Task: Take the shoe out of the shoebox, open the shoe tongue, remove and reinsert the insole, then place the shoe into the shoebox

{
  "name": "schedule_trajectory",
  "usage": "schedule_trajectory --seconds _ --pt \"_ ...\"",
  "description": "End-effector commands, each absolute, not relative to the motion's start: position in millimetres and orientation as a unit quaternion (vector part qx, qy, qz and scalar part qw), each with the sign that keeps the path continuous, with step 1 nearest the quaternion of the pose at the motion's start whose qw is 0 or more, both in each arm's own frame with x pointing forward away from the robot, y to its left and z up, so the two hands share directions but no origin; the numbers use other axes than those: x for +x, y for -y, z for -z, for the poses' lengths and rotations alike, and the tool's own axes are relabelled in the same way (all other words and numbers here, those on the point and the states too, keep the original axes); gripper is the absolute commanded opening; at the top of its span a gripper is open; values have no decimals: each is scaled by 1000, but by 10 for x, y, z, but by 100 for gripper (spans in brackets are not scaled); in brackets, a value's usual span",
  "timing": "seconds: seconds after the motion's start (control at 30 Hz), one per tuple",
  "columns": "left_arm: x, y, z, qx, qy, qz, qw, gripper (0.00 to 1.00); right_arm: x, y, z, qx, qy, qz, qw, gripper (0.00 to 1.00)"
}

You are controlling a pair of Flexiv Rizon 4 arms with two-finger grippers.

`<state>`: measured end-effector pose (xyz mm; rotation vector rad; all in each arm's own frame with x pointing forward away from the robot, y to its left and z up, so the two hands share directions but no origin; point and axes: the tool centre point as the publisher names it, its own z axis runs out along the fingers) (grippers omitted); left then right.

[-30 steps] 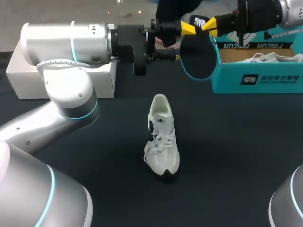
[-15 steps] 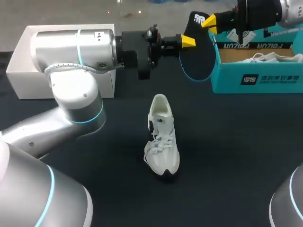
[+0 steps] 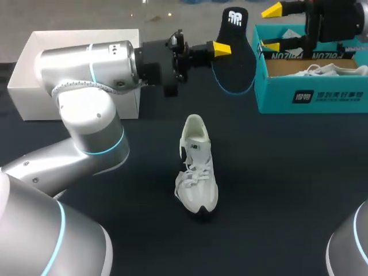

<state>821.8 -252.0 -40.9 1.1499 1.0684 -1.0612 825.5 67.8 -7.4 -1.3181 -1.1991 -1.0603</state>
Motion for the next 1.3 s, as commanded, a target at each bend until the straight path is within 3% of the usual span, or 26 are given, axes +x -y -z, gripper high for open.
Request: schedule_trajectory --seconds 0.03,0.47,0.67,0.87,1.23,1.3 --pt "8240 2429 364 490 -465 465 573 0 7881 -506 75 -539 500 476 482 100" --pt "8266 2336 230 461 -490 505 541 0 7529 -375 117 -511 615 492 344 100" --pt "8255 2366 240 447 -517 515 517 0 7529 -375 117 -511 615 492 344 100" --pt "8299 2347 341 349 -548 632 423 0 7529 -375 117 -511 615 492 344 100" --pt "8299 2347 341 349 -548 632 423 0 7529 -375 117 -511 615 492 344 100" --pt "8299 2327 310 286 -580 680 346 0 7529 -375 117 -511 615 492 344 100"
